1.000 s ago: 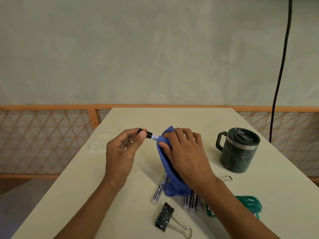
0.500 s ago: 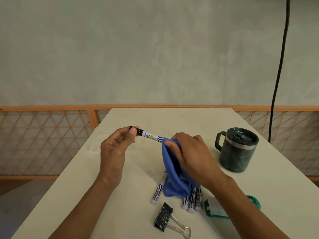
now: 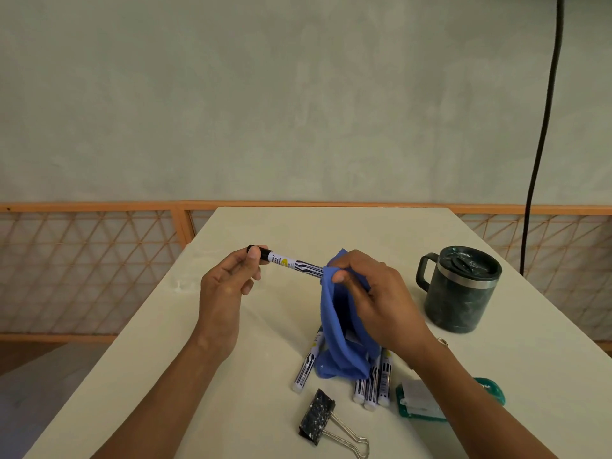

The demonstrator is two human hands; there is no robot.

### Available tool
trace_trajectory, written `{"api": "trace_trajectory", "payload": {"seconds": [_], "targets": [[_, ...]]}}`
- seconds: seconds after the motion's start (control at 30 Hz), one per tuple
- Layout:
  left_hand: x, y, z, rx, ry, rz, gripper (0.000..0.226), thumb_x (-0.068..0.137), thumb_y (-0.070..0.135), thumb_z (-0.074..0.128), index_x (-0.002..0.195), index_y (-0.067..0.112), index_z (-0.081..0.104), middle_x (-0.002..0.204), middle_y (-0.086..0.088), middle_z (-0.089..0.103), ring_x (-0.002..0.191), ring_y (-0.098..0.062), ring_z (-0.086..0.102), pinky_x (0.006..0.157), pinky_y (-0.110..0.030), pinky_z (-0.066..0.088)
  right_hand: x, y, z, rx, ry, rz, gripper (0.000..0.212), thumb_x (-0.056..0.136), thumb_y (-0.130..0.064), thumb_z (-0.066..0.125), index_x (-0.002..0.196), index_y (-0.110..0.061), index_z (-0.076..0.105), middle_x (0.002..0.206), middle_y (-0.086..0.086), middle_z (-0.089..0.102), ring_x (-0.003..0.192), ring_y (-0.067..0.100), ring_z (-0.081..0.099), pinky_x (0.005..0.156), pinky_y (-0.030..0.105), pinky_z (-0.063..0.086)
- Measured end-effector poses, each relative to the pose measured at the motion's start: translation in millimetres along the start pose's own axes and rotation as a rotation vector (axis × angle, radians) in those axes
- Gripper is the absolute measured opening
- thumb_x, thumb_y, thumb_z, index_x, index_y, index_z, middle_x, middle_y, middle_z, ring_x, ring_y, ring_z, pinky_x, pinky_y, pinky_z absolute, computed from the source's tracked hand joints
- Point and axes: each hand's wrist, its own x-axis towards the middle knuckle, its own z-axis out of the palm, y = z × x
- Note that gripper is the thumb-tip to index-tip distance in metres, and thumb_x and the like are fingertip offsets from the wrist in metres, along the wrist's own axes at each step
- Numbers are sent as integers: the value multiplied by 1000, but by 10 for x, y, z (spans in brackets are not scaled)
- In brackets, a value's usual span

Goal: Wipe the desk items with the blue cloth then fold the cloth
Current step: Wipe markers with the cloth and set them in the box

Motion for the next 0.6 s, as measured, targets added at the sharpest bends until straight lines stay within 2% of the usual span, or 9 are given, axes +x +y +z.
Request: {"api": "trace_trajectory", "payload": {"seconds": [0.13, 0.23, 0.33, 0.4, 0.43, 0.5, 0.6], "targets": [[-6, 14, 5, 7, 10, -5, 34, 97, 39, 71, 114, 13, 83, 86, -9, 57, 82, -17, 42, 69, -32, 30, -8, 7, -7, 39, -36, 25, 17, 109, -15, 57, 100, -22, 70, 90, -6, 68, 83, 19, 60, 75, 34, 48], [-15, 45, 15, 16, 4, 18, 35, 95, 41, 71, 114, 13, 83, 85, -10, 55, 80, -17, 41, 69, -31, 29, -13, 21, -29, 47, -51, 53, 16, 109, -20, 57, 101, -25, 70, 93, -6, 69, 88, 20, 62, 80, 41, 49], [-45, 56, 44, 36, 4, 52, 34, 95, 39, 70, 114, 13, 82, 80, 2, 62, 75, -9, 47, 70, -22, 37, -5, -9, -68, 65, -46, 80, 16, 110, -27, 56, 104, -27, 71, 97, -6, 72, 93, 21, 65, 84, 44, 51], [-67, 72, 70, 71, 19, 90, 28, 99, 32, 68, 115, 11, 80, 79, 16, 68, 74, 0, 55, 72, -11, 44, -7, -33, -111, 16, -51, 62, 16, 110, -31, 56, 104, -29, 72, 98, -10, 72, 93, 16, 65, 83, 39, 50], [-76, 86, 79, 89, 34, 104, 24, 102, 28, 68, 115, 11, 80, 81, 18, 71, 77, 3, 60, 75, -9, 46, -7, -51, -129, -18, -57, 52, 17, 110, -33, 56, 105, -30, 72, 99, -12, 72, 93, 14, 65, 82, 36, 49], [-95, 126, 92, 112, 62, 123, 21, 103, 25, 68, 115, 12, 80, 91, 14, 77, 87, 3, 66, 84, -11, 50, -14, -78, -146, -32, -75, 72, 19, 109, -38, 55, 108, -32, 72, 100, -14, 72, 93, 12, 65, 80, 29, 49], [-111, 166, 97, 151, 91, 163, 19, 102, 28, 69, 115, 18, 80, 108, 6, 81, 104, -8, 71, 95, -19, 54, -13, -106, -125, 37, -85, 143, 19, 108, -44, 56, 113, -35, 72, 103, -17, 73, 96, 8, 67, 80, 20, 49]]}}
